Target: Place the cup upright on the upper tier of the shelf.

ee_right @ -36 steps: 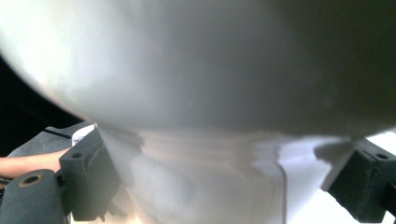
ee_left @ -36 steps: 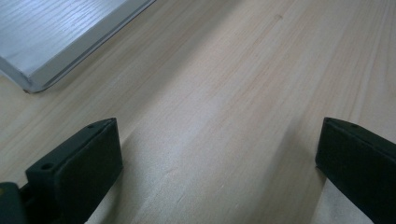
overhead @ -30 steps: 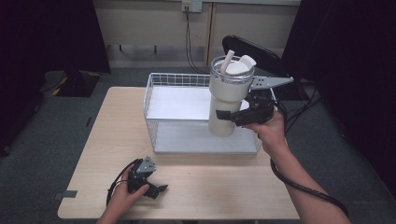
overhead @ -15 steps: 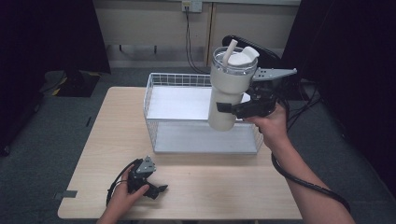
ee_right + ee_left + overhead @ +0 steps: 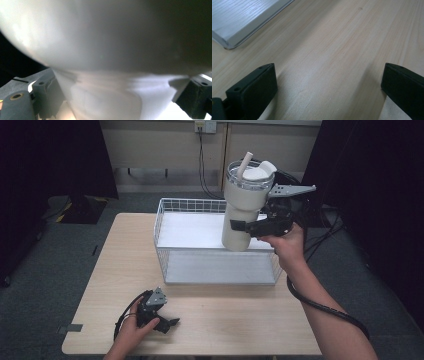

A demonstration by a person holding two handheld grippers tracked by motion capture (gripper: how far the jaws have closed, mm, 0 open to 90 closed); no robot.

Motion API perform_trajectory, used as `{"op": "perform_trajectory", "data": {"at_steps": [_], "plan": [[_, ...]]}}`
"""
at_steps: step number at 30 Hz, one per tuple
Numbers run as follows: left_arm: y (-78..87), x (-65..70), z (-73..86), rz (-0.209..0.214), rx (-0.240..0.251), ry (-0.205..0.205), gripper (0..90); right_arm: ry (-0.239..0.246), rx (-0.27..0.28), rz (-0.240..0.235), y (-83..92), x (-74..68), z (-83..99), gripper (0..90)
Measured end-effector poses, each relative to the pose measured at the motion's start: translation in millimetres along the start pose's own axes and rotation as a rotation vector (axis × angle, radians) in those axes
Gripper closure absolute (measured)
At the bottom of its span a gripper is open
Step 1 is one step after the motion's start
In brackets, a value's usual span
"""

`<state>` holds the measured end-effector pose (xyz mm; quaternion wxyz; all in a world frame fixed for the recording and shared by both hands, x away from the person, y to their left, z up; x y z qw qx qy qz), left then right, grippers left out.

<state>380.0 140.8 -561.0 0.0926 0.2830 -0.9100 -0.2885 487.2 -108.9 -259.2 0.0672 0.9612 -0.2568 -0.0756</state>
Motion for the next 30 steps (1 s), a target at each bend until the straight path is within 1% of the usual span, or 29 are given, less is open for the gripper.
{"op": "perform_trajectory", "data": {"at_steps": [5, 11, 17, 22, 30], "plan": [[0.1, 0.0, 0.0, 0.001, -0.001, 0.000, 0.0, -0.005, 0.004, 0.016, -4.7, 5.6, -0.9, 10.2], [0.3, 0.1, 0.1, 0.003, -0.003, 0.000, 0.0, 0.003, 0.000, 0.038, -10.8, 12.2, -2.1, 10.2], [0.5, -0.1, 0.1, 0.001, -0.002, -0.004, 0.0, -0.005, 0.008, 0.060, -16.1, 20.2, -2.1, 10.2], [0.5, -0.1, 0.2, 0.001, -0.003, -0.004, 0.0, -0.009, 0.003, 0.082, -20.6, 27.2, -0.1, 10.2], [0.5, -0.1, 0.1, 0.001, -0.003, -0.004, 0.0, -0.013, 0.019, 0.114, -27.5, 37.9, -1.0, 10.2]]}}
Point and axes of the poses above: each handheld gripper's, and its own axes: y roughly backward along the jaws, z roughly out of its underside, x roughly to its right, the point moved 8 cm from there along -y, roughly forward along the jaws, and after that the axes turned 9 degrees about x, right-handed, at the moved point
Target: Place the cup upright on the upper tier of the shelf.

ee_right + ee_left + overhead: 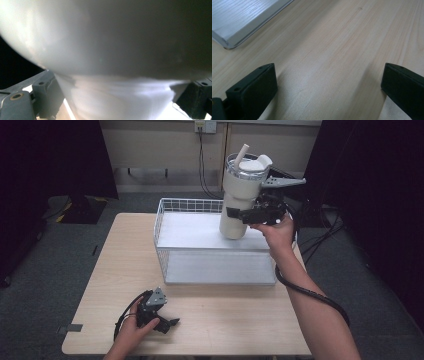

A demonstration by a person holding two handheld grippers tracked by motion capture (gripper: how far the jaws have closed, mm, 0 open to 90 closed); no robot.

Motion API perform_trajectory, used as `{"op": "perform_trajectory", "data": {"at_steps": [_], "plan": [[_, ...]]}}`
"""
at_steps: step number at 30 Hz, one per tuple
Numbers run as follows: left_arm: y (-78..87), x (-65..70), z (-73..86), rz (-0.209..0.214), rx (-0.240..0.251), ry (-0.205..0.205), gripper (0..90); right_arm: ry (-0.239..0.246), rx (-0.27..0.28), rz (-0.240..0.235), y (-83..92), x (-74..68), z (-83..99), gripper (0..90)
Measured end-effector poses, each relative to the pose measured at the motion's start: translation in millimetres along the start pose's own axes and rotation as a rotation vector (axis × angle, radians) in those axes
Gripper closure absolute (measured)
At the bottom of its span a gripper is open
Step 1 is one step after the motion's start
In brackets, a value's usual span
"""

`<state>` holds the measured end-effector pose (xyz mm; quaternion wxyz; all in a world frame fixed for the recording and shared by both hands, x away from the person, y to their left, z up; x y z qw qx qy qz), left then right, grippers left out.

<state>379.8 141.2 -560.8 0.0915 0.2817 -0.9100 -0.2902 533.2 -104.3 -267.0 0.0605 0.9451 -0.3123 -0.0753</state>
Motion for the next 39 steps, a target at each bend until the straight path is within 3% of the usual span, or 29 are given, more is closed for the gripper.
{"op": "perform_trajectory", "data": {"at_steps": [18, 39], "plan": [[0.0, 0.0, 0.0, 0.000, 0.000, 0.000, 0.0, 0.032, -0.016, 0.060, -22.3, 12.3, 7.0, 10.2], [0.0, 0.0, 0.0, 0.000, 0.000, 0.000, 0.0, 0.028, -0.018, 0.077, -31.1, 17.1, 19.1, 10.1]]}}
Point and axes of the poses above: each handheld gripper's, and its own axes: y roughly backward along the jaws, z roughly out of its underside, x roughly to its right, the point moved 8 cm from there along -y, roughly forward along the jaws, and after that the axes turned 9 degrees about x, right-handed, at the moved point
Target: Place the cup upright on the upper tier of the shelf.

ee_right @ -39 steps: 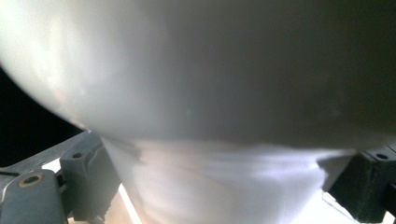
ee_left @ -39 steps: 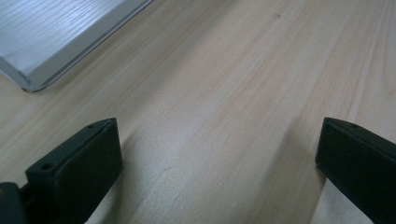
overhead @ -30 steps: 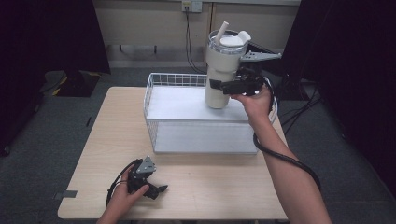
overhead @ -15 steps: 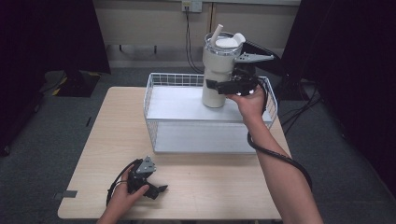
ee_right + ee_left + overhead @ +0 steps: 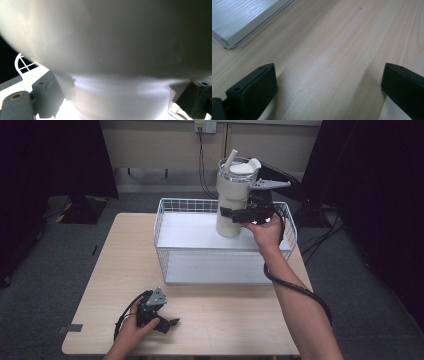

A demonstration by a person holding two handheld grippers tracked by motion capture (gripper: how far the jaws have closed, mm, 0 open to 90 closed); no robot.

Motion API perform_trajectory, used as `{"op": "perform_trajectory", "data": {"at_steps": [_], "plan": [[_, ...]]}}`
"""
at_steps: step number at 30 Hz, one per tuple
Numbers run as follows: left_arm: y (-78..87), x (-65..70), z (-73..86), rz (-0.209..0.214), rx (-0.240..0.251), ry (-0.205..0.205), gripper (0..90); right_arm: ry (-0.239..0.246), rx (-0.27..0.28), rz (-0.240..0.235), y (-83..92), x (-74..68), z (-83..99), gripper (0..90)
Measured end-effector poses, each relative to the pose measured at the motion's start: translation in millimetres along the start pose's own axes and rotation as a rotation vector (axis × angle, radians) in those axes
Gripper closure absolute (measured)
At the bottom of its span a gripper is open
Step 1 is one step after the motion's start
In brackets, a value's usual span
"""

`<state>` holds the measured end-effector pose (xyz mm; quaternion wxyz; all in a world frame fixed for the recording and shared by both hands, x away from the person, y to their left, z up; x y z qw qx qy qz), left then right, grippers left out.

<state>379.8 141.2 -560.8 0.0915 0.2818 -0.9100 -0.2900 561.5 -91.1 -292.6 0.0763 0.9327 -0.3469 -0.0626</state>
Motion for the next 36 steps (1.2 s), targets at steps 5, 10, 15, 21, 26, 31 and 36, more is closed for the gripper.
{"op": "perform_trajectory", "data": {"at_steps": [5, 10, 15, 21, 26, 31, 36], "plan": [[0.0, 0.0, 0.0, 0.000, 0.000, 0.000, 0.0, 0.007, -0.001, 0.003, -0.9, -0.9, 0.5, 9.7], [0.0, 0.1, 0.0, 0.000, 0.000, 0.000, 0.0, 0.039, 0.002, -0.004, 0.3, -3.1, 2.2, 9.5], [0.2, 0.1, 0.2, 0.001, -0.001, -0.002, 0.0, 0.054, 0.000, -0.002, 1.0, -3.2, 3.4, 9.3], [0.2, 0.1, 0.2, 0.001, -0.001, -0.001, 0.0, 0.056, -0.036, 0.004, 3.2, -3.3, 6.6, 9.2], [0.2, 0.2, 0.2, 0.001, -0.001, -0.001, 0.0, 0.048, -0.045, 0.008, 6.2, -3.5, 10.6, 9.4], [0.2, 0.2, 0.2, 0.001, -0.001, -0.001, 0.0, 0.068, -0.057, 0.030, 10.6, -4.5, 13.3, 9.5], [0.2, 0.1, 0.2, 0.000, -0.001, -0.001, 0.0, 0.070, -0.080, 0.025, 19.4, -3.0, 21.3, 11.0]]}}
Point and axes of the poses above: each handheld gripper's, and its own axes: y roughly backward along the jaws, z roughly out of its underside, x roughly to its right, the point moved 8 cm from there along -y, roughly forward along the jaws, and after that the axes turned 9 degrees about x, right-handed, at the moved point
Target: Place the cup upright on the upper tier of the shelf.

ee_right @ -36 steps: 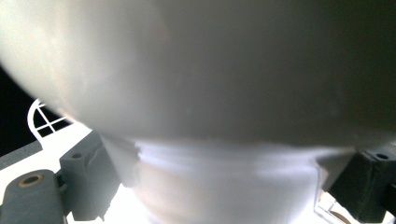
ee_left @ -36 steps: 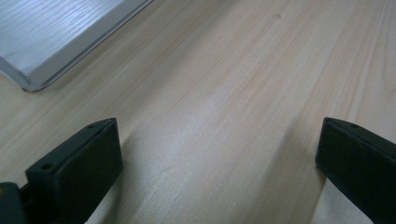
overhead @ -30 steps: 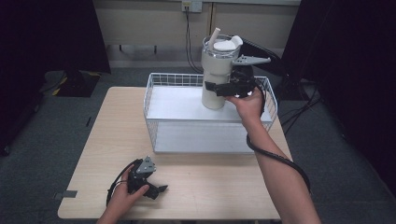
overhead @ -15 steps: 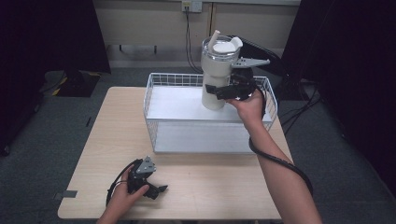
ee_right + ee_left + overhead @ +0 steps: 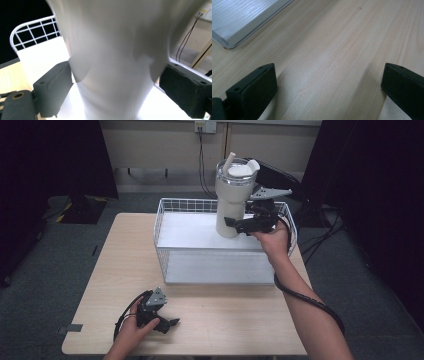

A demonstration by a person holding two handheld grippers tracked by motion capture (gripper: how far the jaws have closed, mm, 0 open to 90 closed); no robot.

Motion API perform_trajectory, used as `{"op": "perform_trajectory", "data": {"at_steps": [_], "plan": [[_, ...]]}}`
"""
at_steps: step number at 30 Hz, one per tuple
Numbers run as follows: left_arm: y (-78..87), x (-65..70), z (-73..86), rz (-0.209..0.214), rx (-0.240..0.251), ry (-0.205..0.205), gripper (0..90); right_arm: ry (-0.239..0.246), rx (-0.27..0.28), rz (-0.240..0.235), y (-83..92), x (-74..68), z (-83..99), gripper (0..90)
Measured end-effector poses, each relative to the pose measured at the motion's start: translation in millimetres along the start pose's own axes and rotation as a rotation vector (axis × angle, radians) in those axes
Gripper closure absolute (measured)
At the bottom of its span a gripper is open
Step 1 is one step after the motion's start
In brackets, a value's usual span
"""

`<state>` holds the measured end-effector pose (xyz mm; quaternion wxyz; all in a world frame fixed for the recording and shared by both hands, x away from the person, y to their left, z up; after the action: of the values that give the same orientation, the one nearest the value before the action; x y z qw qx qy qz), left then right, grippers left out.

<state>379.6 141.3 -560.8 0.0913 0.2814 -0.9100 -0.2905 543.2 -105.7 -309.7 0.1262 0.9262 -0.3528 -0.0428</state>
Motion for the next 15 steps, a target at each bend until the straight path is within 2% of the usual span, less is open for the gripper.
{"op": "perform_trajectory", "data": {"at_steps": [3, 10, 15], "plan": [[-0.2, -0.1, -0.1, -0.002, 0.002, 0.000, 0.0, -0.015, 0.006, -0.008, 8.1, -1.0, 4.2, 11.7], [-0.2, -0.1, 0.0, -0.003, 0.002, 0.000, 0.0, 0.029, 0.001, -0.034, 26.2, -9.2, 8.7, 12.7], [-0.2, -0.1, 0.0, -0.003, 0.002, 0.000, 0.0, 0.040, -0.005, -0.066, 36.8, -16.4, 12.8, 13.2]]}}
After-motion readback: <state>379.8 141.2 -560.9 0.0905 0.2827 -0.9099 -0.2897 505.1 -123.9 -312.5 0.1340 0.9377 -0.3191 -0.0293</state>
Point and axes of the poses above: each handheld gripper's, and its own axes: y roughly backward along the jaws, z roughly out of its underside, x roughly to its right, the point moved 8 cm from there along -y, roughly forward along the jaws, and after that the axes turned 9 degrees about x, right-handed, at the moved point
